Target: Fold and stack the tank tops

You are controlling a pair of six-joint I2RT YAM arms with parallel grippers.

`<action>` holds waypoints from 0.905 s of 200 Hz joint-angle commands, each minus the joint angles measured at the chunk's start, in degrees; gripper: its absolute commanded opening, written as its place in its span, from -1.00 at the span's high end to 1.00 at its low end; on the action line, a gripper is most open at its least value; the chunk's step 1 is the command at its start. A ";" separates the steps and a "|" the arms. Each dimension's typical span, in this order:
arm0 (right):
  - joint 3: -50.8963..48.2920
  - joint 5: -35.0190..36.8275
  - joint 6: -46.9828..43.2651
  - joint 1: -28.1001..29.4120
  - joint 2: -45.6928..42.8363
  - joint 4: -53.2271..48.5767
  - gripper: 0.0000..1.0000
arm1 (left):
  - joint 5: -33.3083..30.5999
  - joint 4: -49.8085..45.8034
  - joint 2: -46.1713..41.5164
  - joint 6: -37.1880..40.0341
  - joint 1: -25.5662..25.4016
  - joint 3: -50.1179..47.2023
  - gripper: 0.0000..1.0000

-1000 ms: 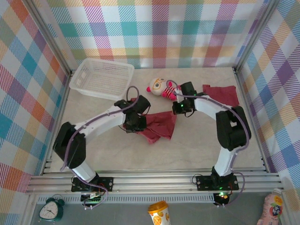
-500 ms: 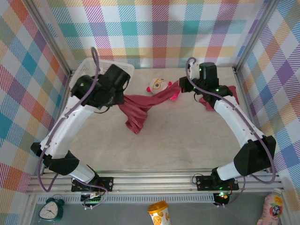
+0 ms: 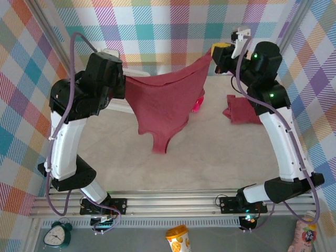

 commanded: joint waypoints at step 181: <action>22.13 -14.93 9.96 1.61 19.84 -3.83 1.00 | 1.75 8.35 -15.79 15.90 14.82 -8.04 1.00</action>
